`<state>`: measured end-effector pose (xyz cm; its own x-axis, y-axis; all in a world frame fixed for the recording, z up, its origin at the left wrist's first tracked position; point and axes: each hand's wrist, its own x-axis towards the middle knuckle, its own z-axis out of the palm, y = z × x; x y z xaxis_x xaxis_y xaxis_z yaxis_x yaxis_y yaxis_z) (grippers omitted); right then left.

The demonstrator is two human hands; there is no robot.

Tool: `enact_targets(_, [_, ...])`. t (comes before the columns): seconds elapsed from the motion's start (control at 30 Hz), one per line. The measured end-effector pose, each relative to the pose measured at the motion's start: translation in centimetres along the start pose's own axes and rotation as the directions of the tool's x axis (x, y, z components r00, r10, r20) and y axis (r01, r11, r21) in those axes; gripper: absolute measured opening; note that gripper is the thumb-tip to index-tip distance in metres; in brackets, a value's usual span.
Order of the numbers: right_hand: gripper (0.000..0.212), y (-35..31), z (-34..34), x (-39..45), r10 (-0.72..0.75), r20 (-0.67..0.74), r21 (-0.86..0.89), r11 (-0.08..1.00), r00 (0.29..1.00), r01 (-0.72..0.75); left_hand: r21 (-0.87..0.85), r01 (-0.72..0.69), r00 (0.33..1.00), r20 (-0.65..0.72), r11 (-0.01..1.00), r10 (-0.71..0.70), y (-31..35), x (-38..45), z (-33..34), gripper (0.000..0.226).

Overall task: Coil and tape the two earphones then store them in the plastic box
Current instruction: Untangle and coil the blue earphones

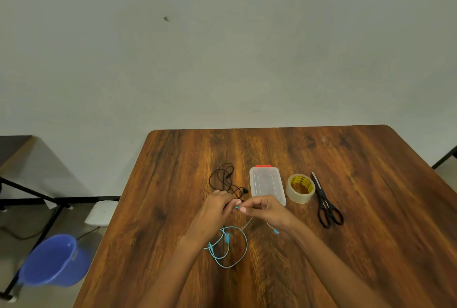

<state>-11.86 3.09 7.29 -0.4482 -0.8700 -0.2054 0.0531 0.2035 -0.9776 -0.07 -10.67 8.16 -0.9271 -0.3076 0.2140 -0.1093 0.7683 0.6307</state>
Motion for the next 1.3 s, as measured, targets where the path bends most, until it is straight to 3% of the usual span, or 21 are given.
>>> enact_targets(0.2, [0.015,-0.2,-0.7,-0.3,0.144,-0.017,0.066,0.988,0.989,-0.143,-0.012,0.03,1.0,-0.007,0.999,-0.03,-0.4,-0.1,-0.1,0.034])
enact_targets(0.5, [0.015,0.1,-1.4,-0.1,0.184,-0.008,0.015,0.983,0.983,-0.184,-0.01,0.025,1.0,-0.001,1.0,-0.025,-0.3,-0.4,-0.5,0.035])
enact_targets(0.73, [0.007,0.9,-2.9,-0.8,0.37,-0.036,0.204,0.912,0.928,-0.355,-0.003,0.039,0.996,-0.086,0.999,-0.039,-0.4,-1.1,-1.4,0.034])
enact_targets(0.8, [0.006,1.1,-2.9,-1.0,0.314,-0.073,0.206,0.933,0.947,-0.294,-0.009,0.04,0.994,-0.105,0.999,-0.04,-0.4,-1.1,-1.3,0.032])
enact_targets(0.9, [0.009,1.3,-2.8,-1.5,0.095,-0.179,0.091,0.993,0.979,-0.079,-0.043,0.054,0.987,-0.146,0.998,-0.06,-0.7,-1.0,-1.5,0.031])
enact_targets(1.03, [0.011,1.9,-2.7,-1.6,-0.116,-0.259,-0.068,0.993,0.959,0.102,-0.038,0.064,0.987,-0.142,0.997,-0.068,-1.1,-1.2,-1.2,0.033])
enact_targets(1.17, [0.009,2.3,-2.2,-1.6,-0.217,-0.295,-0.098,0.976,0.93,0.196,0.003,0.124,0.987,-0.101,0.992,-0.123,-2.1,-1.3,-0.6,0.034])
enact_targets(1.23, [0.01,2.1,-1.8,-1.6,-0.238,-0.299,-0.1,0.971,0.924,0.218,0.026,0.135,0.989,-0.056,0.991,-0.133,-2.4,-1.2,-0.6,0.023])
enact_targets(1.3, [0.013,1.8,-1.2,-1.5,-0.262,-0.288,-0.102,0.965,0.921,0.243,-0.062,0.093,0.996,-0.012,0.994,-0.094,-1.8,-0.6,-0.5,0.021])
